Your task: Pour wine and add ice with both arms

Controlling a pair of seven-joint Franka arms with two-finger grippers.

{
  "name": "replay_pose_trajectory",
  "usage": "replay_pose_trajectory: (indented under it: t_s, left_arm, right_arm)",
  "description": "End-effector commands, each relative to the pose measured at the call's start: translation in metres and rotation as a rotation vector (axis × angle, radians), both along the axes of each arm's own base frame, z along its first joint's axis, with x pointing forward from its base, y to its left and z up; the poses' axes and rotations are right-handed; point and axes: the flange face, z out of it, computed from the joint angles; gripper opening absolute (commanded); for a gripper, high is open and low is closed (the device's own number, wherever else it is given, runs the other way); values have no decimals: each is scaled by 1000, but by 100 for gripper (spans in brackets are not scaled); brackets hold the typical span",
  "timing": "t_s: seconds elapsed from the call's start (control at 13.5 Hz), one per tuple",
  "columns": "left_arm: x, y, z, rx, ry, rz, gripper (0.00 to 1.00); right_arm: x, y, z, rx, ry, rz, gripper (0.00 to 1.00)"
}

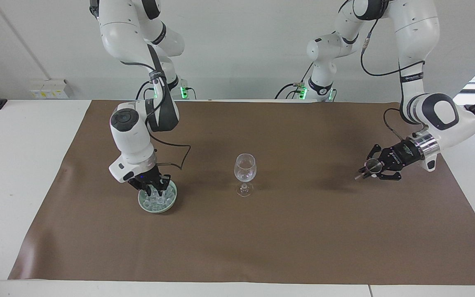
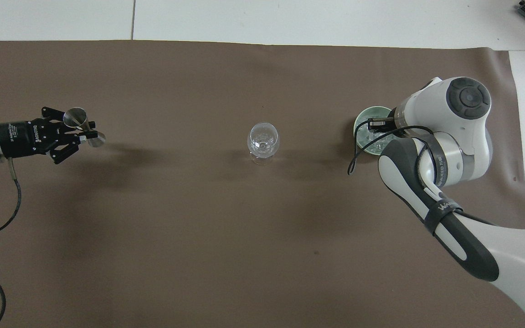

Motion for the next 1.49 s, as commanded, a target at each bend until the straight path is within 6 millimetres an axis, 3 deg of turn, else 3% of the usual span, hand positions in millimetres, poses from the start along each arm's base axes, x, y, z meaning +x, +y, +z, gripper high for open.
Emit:
replay_pose_trajectory:
  t_s: [0.0, 0.3, 0.52, 0.74, 0.97, 1.41]
  left_arm:
    - [-12, 24, -27, -70, -25, -3, 0]
    - [-28, 24, -52, -89, -45, 19, 0]
    - [-28, 24, -63, -93, -38, 29, 0]
    - [-31, 43, -76, -78, -63, 39, 0]
    - [-33, 55, -83, -87, -55, 73, 0]
    - [-38, 54, -89, -89, -109, 67, 0]
  right_arm:
    - [6, 2, -2, -11, -15, -11, 38]
    - [6, 2, -2, -11, -15, -11, 36]
    - [6, 3, -3, -9, -16, -9, 35]
    - [6, 6, -14, -3, -10, -9, 33]
    - [6, 4, -14, -5, -8, -8, 32]
    - [7, 3, -11, -9, -6, -6, 30]
